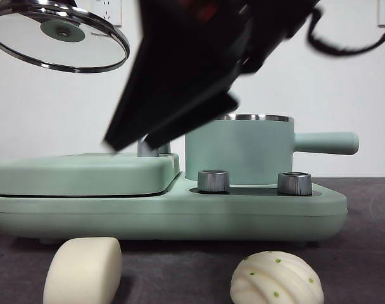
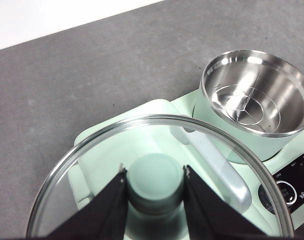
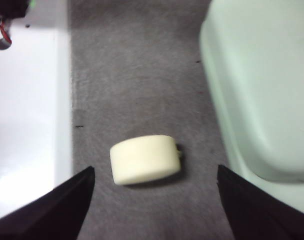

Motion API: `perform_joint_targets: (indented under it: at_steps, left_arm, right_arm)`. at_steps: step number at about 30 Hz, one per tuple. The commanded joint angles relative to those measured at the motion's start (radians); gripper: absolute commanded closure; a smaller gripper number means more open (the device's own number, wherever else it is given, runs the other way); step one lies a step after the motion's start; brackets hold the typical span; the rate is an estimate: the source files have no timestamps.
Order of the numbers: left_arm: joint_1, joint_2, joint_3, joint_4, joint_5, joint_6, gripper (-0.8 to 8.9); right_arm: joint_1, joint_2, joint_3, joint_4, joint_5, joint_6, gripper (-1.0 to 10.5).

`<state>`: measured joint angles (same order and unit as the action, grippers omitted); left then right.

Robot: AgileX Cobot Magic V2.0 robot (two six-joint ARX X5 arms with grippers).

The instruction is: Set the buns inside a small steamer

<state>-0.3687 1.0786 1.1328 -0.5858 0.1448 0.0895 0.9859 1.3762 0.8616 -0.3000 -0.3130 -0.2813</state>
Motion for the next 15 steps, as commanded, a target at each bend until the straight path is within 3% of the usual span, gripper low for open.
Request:
perform_joint_targets:
  at_steps: [1,15]
  left_arm:
    - [-0.002,-0.003,0.014,0.032,0.002,-0.003,8.03]
    - [0.011,-0.003,0.014,0.032,0.001,-0.003,8.03]
  right_arm:
    - [0.031,0.059,0.018,0.039,0.007,0.001,5.5]
    - [0.086,0.271,0.018,0.156,0.081,0.014,5.5]
